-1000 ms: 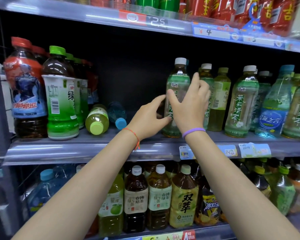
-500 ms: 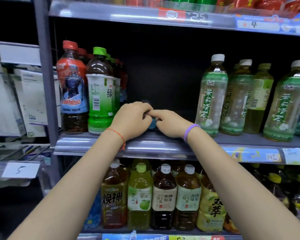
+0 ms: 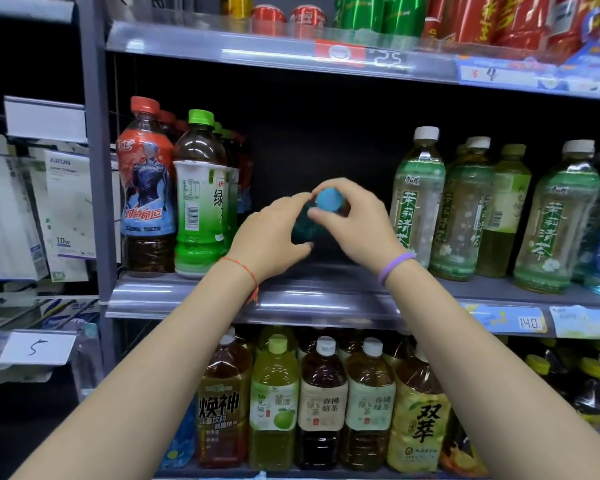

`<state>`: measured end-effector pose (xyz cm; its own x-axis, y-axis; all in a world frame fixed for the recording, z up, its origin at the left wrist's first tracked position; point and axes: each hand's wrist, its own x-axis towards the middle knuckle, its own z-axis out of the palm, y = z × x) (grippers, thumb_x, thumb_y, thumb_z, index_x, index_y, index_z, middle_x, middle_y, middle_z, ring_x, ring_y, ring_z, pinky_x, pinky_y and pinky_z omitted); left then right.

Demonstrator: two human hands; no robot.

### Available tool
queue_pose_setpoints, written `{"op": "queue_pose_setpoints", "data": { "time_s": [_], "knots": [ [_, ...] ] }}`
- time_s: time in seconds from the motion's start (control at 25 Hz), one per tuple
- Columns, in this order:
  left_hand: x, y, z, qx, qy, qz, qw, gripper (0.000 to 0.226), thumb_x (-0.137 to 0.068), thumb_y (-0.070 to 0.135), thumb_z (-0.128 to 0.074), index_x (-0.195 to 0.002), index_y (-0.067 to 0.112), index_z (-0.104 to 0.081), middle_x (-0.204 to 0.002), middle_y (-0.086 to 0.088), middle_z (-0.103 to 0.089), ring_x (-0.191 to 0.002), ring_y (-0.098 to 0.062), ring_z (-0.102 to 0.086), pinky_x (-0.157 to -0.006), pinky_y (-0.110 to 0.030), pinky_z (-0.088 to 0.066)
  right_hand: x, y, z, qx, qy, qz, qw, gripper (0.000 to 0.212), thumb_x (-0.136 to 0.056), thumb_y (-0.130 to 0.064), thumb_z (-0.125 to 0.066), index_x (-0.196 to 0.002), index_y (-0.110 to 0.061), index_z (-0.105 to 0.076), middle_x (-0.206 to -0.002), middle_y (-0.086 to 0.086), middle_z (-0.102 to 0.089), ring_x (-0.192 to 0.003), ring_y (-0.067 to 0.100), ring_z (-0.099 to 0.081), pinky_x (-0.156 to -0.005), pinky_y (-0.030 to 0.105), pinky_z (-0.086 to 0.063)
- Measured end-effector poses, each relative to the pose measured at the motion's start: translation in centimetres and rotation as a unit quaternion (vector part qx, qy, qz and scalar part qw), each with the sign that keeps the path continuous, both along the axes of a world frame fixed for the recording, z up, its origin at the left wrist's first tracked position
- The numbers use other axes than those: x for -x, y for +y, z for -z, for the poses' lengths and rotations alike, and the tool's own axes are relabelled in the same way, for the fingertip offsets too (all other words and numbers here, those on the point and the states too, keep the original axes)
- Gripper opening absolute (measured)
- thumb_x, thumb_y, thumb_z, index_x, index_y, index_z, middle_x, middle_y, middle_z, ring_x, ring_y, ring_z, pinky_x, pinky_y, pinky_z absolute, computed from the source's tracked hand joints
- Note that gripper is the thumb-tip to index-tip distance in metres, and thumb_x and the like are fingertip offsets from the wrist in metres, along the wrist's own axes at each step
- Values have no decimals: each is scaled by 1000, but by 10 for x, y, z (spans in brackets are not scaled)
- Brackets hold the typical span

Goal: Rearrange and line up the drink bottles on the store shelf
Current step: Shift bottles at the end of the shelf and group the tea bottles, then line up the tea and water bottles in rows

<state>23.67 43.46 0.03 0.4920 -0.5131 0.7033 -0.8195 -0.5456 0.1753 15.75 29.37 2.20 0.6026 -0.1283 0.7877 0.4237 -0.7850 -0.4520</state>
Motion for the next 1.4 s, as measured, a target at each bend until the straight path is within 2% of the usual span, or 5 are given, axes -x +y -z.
{"op": "queue_pose_setpoints", "data": {
  "time_s": [0.24,0.48,0.88,1.16,1.4],
  "knots": [
    [20,-14,-14,98,76,48,991,82,-71,58,-76,-138,40,-33,-118,5,-68,-104,-24,-65,-86,-43,-54,16,12,-40,-114,-201,20,973,24,-90,-29,-69,-108,-16,-63,-72,-10,-50,-63,-1,-45,-65,13,-38],
    [21,-29,-17,124,122,39,984,73,-84,60,-61,-145,34,-30,-109,0,-69,-97,-24,-67,-85,-45,-55,13,-2,-19,-64,20,87,994,54,-90,-34,-66,-138,-21,-45,-118,2,-47,-98,12,-54,-88,27,-48],
    [14,-32,-7,-49,79,-33,995,73,-84,65,-58,-147,36,-35,-138,0,-56,-129,-25,-48,-105,-45,-33,10,-9,0,91,1,274,957,54,-99,-12,-54,-147,0,-33,-151,19,-35,-140,29,-36,-109,28,-33],
    [26,-6,7,-32,37,-135,990,76,-72,65,-68,-129,21,-43,-119,-8,-53,-109,-32,-56,-79,-39,-47,-6,-1,27,335,-113,329,876,16,-75,-2,-59,-81,-11,-71,-77,7,-59,-75,29,-54,-66,37,-35],
    [33,-4,8,-29,-8,-129,991,51,-76,52,-66,-112,21,-49,-91,-2,-67,-86,-31,-65,-62,-31,-39,-9,3,29,325,36,237,915,27,-92,-11,-48,-111,-20,-66,-94,2,-63,-95,26,-52,-84,37,-32]
  ]
}}
